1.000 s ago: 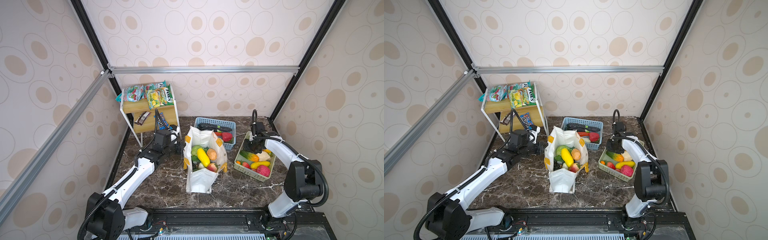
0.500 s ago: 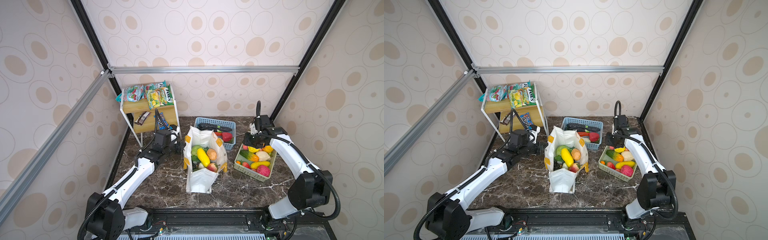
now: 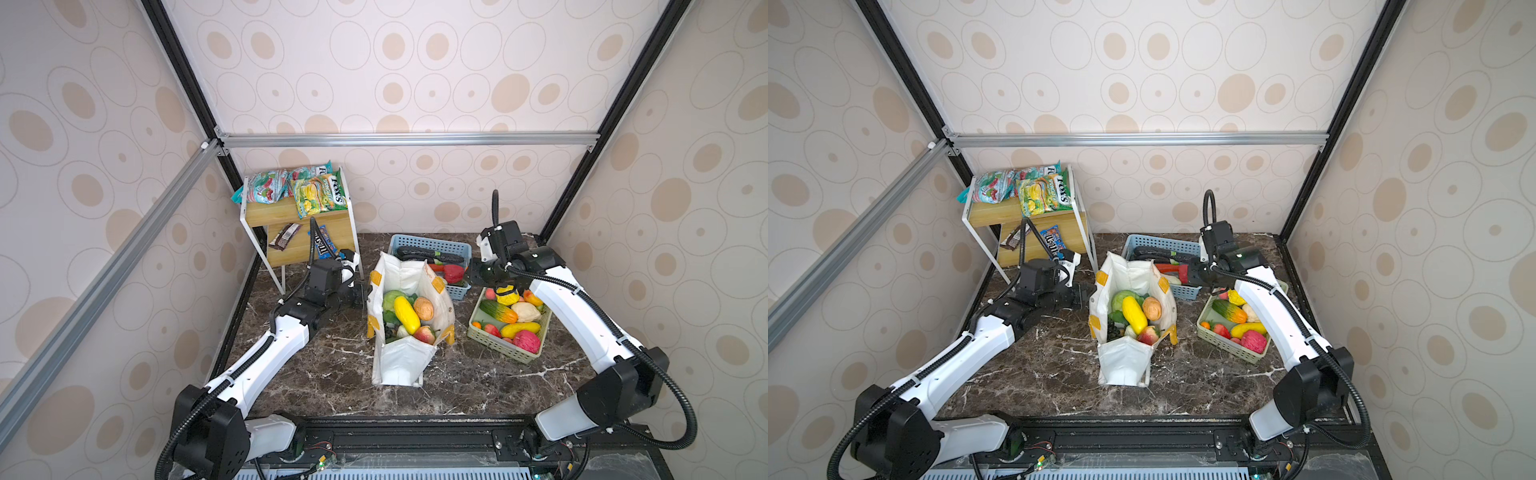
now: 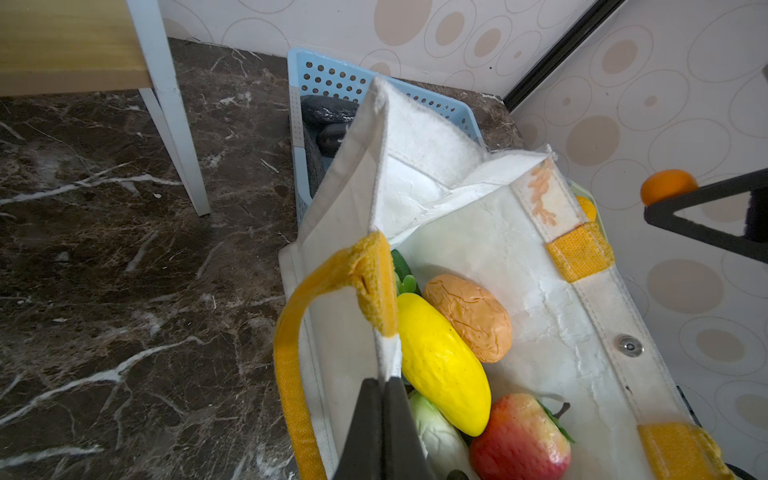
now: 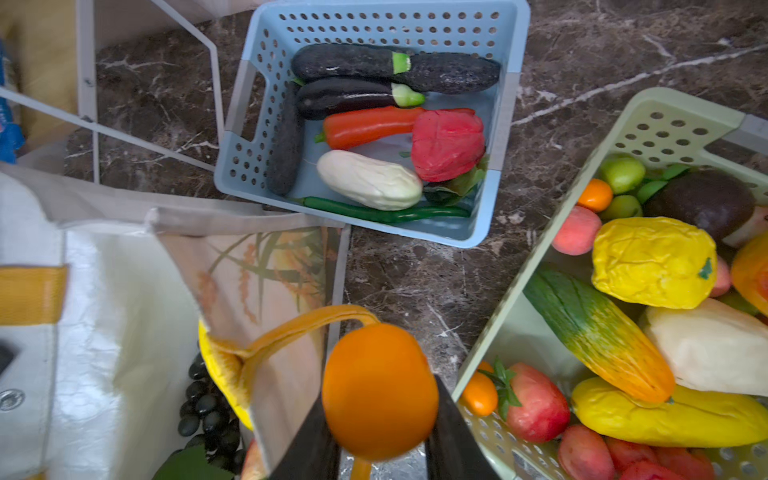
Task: Place the food into the grocery bag and tie it
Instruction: 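Carry the small orange with the right gripper over the white bag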
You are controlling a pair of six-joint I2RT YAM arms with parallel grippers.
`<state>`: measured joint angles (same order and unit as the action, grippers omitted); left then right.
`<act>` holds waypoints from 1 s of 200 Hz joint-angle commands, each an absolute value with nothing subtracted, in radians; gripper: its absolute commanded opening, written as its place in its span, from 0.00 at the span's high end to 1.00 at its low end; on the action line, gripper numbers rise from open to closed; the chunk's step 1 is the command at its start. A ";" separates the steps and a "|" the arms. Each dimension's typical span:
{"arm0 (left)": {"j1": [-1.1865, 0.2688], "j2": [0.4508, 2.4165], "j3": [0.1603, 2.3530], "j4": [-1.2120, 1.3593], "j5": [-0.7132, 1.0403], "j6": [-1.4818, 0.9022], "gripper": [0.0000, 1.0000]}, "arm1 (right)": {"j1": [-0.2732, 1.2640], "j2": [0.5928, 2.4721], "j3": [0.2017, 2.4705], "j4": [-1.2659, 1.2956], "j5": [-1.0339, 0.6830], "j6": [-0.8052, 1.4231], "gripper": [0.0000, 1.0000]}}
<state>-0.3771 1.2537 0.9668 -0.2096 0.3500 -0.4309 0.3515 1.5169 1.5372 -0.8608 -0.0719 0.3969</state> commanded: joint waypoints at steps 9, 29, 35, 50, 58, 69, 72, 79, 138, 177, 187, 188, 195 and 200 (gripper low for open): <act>-0.369 1.258 0.990 -0.189 0.349 -0.433 1.00 | 0.406 1.490 1.596 -0.908 -0.040 0.429 0.66; -0.370 1.258 0.990 -0.187 0.350 -0.435 1.00 | 0.440 1.492 1.613 -0.913 -0.038 0.445 0.66; -0.369 1.259 0.990 -0.186 0.350 -0.434 1.00 | 0.449 1.493 1.618 -0.913 -0.037 0.450 0.66; -0.369 1.258 0.988 -0.187 0.349 -0.434 1.00 | 0.472 1.495 1.625 -0.913 -0.038 0.461 0.65; -0.369 1.257 0.988 -0.187 0.349 -0.435 1.00 | 0.485 1.498 1.627 -0.912 -0.037 0.467 0.65; -0.370 1.256 0.987 -0.186 0.349 -0.434 1.00 | 0.505 1.502 1.632 -0.909 -0.040 0.477 0.65; -0.370 1.256 0.987 -0.187 0.350 -0.434 1.00 | 0.510 1.502 1.632 -0.907 -0.041 0.478 0.65; -0.368 1.256 0.986 -0.187 0.349 -0.434 1.00 | 0.522 1.507 1.634 -0.904 -0.040 0.480 0.65; -0.369 1.255 0.989 -0.184 0.357 -0.436 1.00 | 0.627 1.582 1.686 -0.886 -0.054 0.499 0.65; -0.369 1.253 0.996 -0.193 0.355 -0.430 1.00 | 0.688 1.657 1.716 -0.868 -0.058 0.503 0.65; -0.370 1.252 0.997 -0.197 0.355 -0.428 1.00 | 0.700 1.676 1.724 -0.865 -0.064 0.504 0.65; -0.370 1.252 0.997 -0.198 0.355 -0.428 1.00 | 0.701 1.678 1.724 -0.864 -0.064 0.504 0.65; -0.369 1.250 0.997 -0.201 0.354 -0.427 1.00 | 0.707 1.691 1.728 -0.864 -0.064 0.504 0.65; -0.369 1.249 0.996 -0.201 0.354 -0.426 1.00 | 0.711 1.700 1.730 -0.864 -0.066 0.505 0.65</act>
<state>-0.3771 1.2537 0.9668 -0.2047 0.3565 -0.4305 0.6888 1.6661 1.6962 -0.8688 -0.0566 0.4904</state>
